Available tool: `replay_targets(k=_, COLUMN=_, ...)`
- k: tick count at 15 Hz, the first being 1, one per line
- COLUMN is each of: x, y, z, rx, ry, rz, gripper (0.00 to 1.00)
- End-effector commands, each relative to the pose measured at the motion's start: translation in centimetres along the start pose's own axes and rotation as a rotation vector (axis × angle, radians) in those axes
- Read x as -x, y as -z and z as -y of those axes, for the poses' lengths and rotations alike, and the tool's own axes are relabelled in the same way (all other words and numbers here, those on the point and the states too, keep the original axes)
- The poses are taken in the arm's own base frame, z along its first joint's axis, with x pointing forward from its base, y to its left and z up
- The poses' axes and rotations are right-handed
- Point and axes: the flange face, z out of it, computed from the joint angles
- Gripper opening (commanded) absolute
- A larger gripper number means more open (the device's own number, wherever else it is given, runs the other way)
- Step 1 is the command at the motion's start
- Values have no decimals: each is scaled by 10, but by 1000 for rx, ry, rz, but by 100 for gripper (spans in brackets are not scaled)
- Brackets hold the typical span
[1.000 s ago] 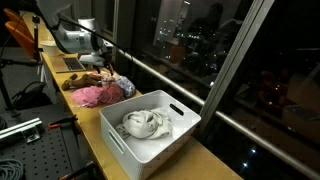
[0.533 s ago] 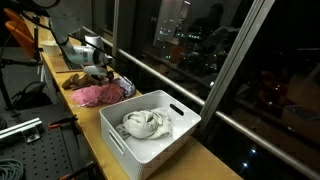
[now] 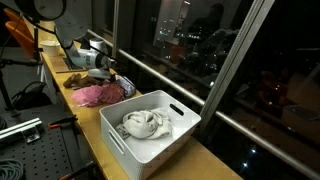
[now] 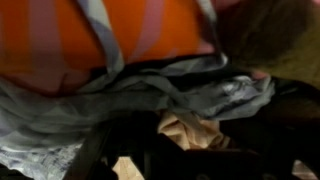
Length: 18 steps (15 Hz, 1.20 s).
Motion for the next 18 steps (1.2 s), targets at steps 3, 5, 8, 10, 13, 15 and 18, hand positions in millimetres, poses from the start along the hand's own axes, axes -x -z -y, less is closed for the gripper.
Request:
replay_targets(k=3, x=-6, y=7, z=-4, rx=-11, ry=-13, rz=13, gripper=15)
replay_targets(k=5, x=-15, y=28, z=2, rx=-4, ry=-12, rz=4, gripper=1)
replay_targets(k=8, x=-29, y=70, z=9, rx=23, ry=-1, rz=-21, gripper=0)
replay_targets(k=10, x=-41, y=111, z=13, rx=54, ry=10, rz=-40, gripper=0)
replay_targets(k=13, x=-56, y=179, z=10, rx=112, ry=16, rz=-79, gripper=0)
replay_targets(k=15, x=-57, y=224, z=3, rx=153, ry=9, rz=-101, gripper=0)
replay_targets(k=18, x=-40, y=290, z=-24, rx=237, ry=-41, rz=-131, gripper=0)
